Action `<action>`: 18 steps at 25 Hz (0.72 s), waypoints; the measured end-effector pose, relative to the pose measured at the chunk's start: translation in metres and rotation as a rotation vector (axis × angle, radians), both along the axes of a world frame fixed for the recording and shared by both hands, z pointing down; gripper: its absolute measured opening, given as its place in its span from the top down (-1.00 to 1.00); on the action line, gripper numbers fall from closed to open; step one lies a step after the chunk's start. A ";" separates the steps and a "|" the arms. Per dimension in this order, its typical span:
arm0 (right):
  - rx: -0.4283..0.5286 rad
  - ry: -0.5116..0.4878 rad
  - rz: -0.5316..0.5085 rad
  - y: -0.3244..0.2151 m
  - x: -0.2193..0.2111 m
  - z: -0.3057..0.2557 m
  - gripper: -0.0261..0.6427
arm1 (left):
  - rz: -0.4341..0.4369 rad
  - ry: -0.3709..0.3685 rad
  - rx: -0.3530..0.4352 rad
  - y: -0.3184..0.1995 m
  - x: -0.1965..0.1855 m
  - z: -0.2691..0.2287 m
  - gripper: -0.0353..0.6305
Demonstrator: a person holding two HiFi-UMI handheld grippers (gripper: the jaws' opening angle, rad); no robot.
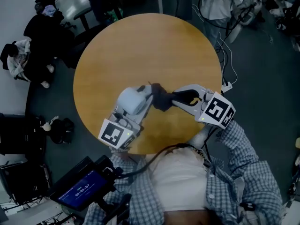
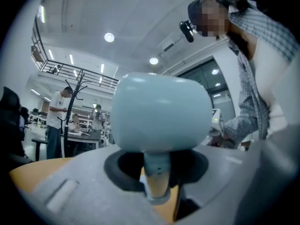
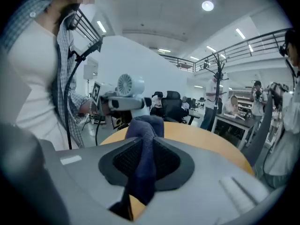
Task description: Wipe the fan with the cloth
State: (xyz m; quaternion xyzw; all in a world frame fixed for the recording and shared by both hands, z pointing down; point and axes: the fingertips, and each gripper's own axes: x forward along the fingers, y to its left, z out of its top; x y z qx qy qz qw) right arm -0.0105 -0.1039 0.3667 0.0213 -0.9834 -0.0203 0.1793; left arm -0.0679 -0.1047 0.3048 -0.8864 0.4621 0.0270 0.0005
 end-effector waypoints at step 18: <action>-0.047 -0.169 -0.315 -0.030 -0.099 -0.093 0.71 | 0.230 -0.003 0.064 0.034 0.026 -0.020 0.50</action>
